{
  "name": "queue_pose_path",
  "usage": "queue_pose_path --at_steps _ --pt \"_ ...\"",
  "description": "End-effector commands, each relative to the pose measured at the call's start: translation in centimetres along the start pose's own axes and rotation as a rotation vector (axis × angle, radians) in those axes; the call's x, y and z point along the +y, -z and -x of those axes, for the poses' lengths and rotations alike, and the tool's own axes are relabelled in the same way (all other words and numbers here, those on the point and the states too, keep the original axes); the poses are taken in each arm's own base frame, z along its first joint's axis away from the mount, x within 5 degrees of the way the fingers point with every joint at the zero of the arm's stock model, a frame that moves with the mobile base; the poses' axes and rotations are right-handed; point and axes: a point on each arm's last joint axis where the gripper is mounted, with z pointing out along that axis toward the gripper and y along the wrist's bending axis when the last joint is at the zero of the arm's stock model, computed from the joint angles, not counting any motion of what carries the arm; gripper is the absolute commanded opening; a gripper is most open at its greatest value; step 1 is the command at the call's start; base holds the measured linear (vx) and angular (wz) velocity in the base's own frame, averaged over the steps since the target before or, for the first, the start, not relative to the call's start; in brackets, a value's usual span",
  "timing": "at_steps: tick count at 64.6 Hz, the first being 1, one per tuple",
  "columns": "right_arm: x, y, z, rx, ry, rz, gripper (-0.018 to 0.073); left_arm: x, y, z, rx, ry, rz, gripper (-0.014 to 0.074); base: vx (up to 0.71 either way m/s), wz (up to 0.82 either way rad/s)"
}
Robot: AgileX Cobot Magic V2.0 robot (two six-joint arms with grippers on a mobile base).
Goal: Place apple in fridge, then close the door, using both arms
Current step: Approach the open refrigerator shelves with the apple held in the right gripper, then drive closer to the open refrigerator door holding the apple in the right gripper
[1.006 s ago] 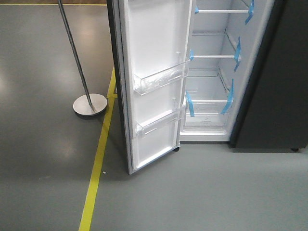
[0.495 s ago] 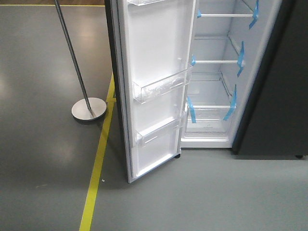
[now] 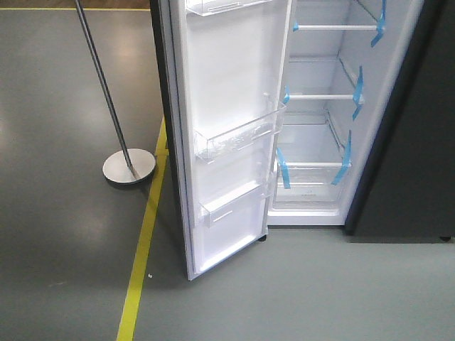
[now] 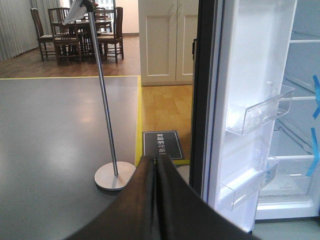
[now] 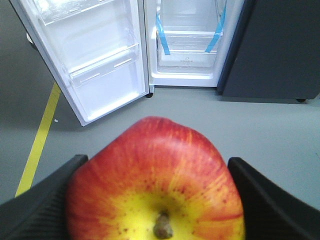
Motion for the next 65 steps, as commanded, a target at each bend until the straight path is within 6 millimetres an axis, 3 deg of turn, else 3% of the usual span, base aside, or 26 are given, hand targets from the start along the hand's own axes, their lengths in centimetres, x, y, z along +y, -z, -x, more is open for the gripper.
queue_pose_path --at_steps 1,65 --pt "-0.01 0.60 1.28 -0.095 0.002 -0.005 0.0016 -0.12 0.01 0.10 -0.070 0.003 -0.021 -0.0005 0.07 -0.01" --pt "-0.01 0.60 1.28 -0.095 0.002 -0.005 0.0016 -0.12 0.01 0.10 -0.070 0.003 -0.021 -0.0005 0.08 -0.03"
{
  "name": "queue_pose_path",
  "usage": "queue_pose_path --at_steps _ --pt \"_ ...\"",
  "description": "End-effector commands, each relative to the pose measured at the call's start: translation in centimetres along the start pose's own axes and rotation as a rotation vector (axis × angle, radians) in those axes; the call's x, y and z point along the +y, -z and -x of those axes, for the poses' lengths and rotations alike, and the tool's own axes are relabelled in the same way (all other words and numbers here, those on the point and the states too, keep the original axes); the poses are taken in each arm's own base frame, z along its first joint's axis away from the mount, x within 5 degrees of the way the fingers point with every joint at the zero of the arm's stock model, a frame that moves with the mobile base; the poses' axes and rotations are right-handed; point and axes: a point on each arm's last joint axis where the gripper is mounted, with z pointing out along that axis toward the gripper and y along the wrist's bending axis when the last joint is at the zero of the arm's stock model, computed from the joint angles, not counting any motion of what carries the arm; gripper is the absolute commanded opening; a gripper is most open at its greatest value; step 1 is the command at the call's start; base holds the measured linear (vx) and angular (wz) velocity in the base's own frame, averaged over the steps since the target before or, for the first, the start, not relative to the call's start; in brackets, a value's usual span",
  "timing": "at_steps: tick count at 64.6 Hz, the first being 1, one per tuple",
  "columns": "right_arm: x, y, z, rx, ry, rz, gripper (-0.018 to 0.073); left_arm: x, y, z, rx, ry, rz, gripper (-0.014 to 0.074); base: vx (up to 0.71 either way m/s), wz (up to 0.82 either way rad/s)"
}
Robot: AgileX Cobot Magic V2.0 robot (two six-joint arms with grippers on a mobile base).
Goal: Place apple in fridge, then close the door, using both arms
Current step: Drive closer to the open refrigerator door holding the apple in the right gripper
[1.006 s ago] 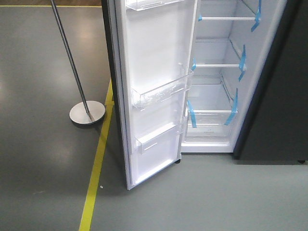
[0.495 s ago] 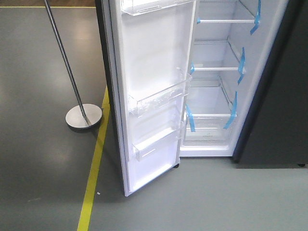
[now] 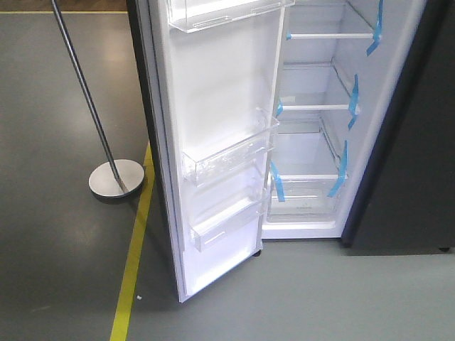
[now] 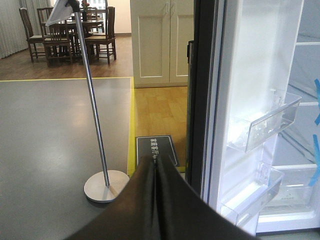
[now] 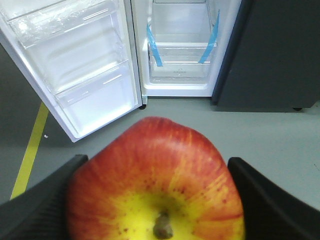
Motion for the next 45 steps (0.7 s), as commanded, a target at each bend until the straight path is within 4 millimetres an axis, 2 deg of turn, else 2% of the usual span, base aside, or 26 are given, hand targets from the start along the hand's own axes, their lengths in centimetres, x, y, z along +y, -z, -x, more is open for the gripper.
queue_pose_path --at_steps 1,45 --pt "-0.01 0.60 1.28 -0.095 0.002 -0.005 0.0016 -0.12 0.01 0.10 -0.070 0.003 -0.021 -0.0005 0.10 -0.04" --pt "0.00 0.60 1.28 -0.094 0.002 -0.005 0.0016 -0.12 0.01 0.10 -0.070 0.003 -0.021 -0.0005 0.10 -0.03"
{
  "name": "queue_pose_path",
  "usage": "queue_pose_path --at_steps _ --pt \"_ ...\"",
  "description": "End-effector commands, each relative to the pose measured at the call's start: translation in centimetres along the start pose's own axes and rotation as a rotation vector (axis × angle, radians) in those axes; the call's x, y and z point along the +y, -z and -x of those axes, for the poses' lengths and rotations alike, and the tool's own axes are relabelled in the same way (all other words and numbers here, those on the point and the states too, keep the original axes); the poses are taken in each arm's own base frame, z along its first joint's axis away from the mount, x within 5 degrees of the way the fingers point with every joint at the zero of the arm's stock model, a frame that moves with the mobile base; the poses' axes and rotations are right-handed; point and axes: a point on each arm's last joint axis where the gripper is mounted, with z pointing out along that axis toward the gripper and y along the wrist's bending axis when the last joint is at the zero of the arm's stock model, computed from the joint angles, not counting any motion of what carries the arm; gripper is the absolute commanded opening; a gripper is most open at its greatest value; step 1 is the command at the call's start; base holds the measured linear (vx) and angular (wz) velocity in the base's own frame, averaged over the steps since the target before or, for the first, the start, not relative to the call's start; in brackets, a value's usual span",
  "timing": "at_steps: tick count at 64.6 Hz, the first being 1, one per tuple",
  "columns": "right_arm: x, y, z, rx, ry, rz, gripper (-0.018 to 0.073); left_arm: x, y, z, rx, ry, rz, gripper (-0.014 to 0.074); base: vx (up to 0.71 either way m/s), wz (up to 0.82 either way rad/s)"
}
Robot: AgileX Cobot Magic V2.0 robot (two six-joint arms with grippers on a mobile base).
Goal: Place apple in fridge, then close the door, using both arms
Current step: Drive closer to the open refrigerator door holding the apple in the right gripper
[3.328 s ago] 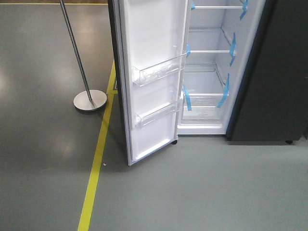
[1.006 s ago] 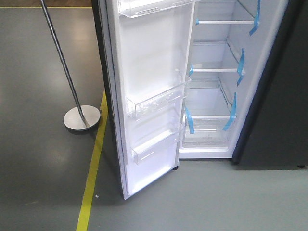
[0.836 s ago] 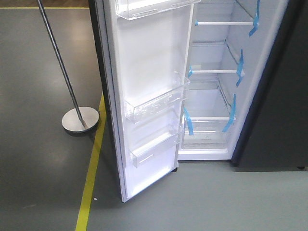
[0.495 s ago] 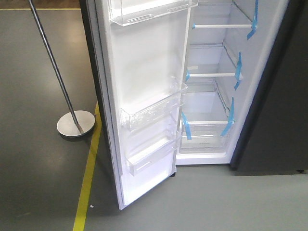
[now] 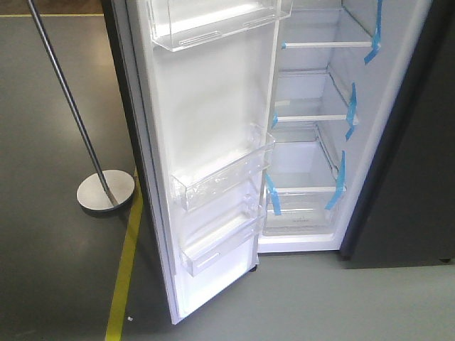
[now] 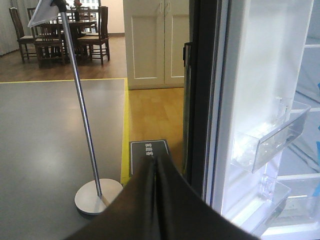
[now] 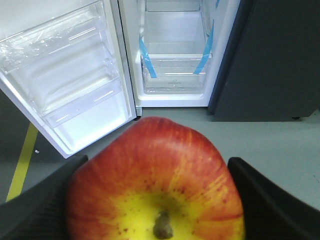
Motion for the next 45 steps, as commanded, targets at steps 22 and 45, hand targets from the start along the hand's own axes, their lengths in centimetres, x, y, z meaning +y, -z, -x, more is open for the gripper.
queue_pose_path --at_steps 22,45 --pt "0.00 0.60 1.28 -0.094 0.002 -0.005 0.0016 -0.12 0.01 0.10 -0.070 0.003 -0.021 -0.0005 0.08 -0.01" --pt "0.00 0.60 1.28 -0.094 0.002 -0.005 0.0016 -0.12 0.01 0.10 -0.070 0.003 -0.021 -0.0005 0.06 0.00"
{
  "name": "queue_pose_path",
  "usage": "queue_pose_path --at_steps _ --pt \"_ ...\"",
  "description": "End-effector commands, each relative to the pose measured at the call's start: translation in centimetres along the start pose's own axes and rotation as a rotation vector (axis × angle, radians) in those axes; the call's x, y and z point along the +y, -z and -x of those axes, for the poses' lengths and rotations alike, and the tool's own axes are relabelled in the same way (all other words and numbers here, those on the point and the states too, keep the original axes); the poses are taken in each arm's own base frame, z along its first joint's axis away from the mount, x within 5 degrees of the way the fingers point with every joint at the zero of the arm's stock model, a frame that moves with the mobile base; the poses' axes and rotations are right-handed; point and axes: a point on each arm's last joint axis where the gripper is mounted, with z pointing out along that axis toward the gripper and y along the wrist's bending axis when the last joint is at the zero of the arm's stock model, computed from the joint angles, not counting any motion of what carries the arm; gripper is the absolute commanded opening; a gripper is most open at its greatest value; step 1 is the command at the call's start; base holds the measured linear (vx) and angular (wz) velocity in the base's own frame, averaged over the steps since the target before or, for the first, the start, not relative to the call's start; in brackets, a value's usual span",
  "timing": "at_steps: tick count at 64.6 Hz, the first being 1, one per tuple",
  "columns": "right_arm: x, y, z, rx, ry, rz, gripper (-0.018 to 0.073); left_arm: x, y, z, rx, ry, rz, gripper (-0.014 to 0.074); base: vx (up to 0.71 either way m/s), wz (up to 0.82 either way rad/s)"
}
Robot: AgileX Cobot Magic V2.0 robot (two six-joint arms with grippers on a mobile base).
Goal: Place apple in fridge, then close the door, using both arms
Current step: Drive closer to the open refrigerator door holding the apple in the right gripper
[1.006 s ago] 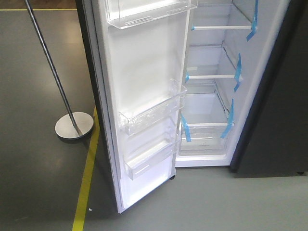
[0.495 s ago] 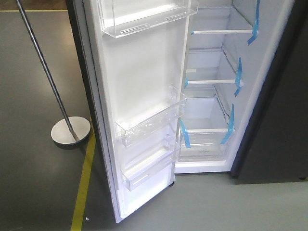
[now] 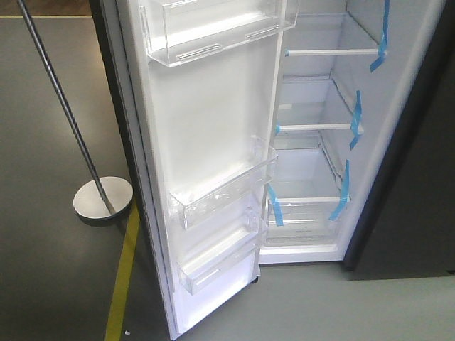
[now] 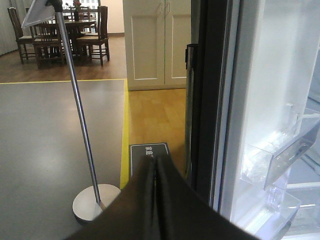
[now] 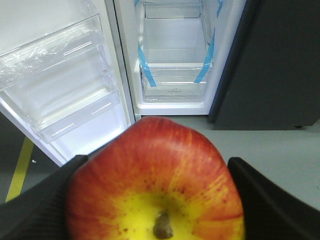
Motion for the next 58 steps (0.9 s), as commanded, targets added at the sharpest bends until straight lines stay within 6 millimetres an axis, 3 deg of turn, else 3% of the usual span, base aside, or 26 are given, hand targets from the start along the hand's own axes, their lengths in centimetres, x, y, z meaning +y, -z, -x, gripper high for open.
queue_pose_path --at_steps 1,58 --pt "0.00 0.60 1.28 -0.094 0.002 -0.005 0.0016 -0.12 0.01 0.10 -0.070 0.003 -0.021 -0.0005 0.06 0.01" --pt "-0.01 0.60 1.28 -0.095 0.002 -0.005 0.0016 -0.12 0.01 0.10 -0.070 0.003 -0.021 -0.0005 0.05 0.01"
